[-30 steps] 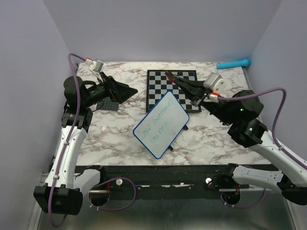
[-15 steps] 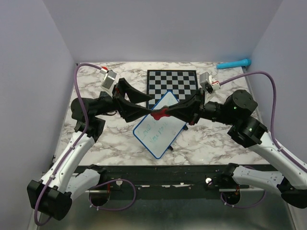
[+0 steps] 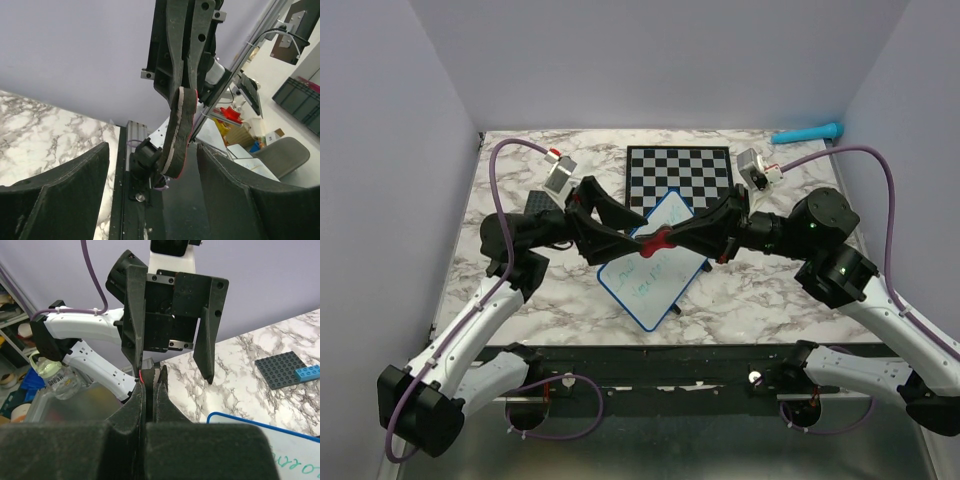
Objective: Erase the whiteboard
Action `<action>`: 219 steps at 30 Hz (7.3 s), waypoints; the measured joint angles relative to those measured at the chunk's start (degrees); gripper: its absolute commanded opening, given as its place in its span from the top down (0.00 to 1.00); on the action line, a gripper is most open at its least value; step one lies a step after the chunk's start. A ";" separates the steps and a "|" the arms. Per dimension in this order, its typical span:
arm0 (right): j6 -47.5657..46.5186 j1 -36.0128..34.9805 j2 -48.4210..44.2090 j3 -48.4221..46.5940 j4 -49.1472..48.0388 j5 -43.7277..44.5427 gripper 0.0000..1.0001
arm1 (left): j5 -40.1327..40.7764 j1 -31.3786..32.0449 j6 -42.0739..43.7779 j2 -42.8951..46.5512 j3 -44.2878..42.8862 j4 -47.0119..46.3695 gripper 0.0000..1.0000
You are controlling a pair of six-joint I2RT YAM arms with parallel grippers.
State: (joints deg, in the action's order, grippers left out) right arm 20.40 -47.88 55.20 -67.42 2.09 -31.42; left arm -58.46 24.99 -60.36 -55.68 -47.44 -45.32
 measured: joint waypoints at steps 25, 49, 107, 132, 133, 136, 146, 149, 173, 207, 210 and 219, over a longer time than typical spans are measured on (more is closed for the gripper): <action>-29.24 0.70 -5.44 -1.25 16.85 10.08 0.00 | 1.27 2.40 14.99 0.39 -10.62 37.24 1.00; -71.12 -9.29 12.66 -9.42 39.52 15.13 0.40 | 9.84 2.89 32.20 -15.65 -25.66 84.59 1.00; -64.13 -6.56 15.87 -1.62 31.93 22.14 0.99 | 7.72 -16.33 29.57 -17.70 -24.04 79.67 0.26; -31.34 -7.78 24.72 1.22 25.59 20.00 0.99 | 15.82 -7.13 45.90 -21.73 -14.91 82.03 0.74; -30.32 -9.14 24.74 1.25 24.90 21.55 0.99 | 15.85 -7.13 45.62 -22.34 -14.91 81.81 0.77; -28.50 -12.00 24.79 1.25 22.88 23.78 0.99 | 15.82 -7.23 44.98 -23.39 -14.91 81.26 0.86; -23.12 -17.18 31.43 -1.40 21.35 30.34 0.99 | 15.52 -7.23 42.36 -23.41 -14.86 79.34 1.00; -22.23 -17.77 33.73 -3.65 21.57 32.59 0.99 | 15.52 -7.23 41.90 -23.37 -14.64 78.88 1.00; -22.40 -19.98 38.05 -4.11 25.53 39.06 0.99 | 16.81 -7.23 41.29 -22.69 -12.81 77.53 1.00; -24.11 -19.04 38.12 -2.73 29.92 41.35 0.99 | 17.16 -7.17 41.68 -22.43 -12.81 76.30 1.00; -24.37 -17.92 38.32 -5.05 31.15 40.98 0.99 | 17.16 -7.10 41.66 -22.25 -12.81 76.02 1.00; -25.03 -15.17 40.83 -12.87 29.22 40.83 0.99 | 17.25 -6.91 41.68 -22.21 -12.81 76.02 1.00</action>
State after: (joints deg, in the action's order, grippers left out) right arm -4.62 -63.05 96.03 -80.29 31.31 9.41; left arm -41.21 18.09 -18.68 -77.89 -60.25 30.70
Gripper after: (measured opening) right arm 0.047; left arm 0.014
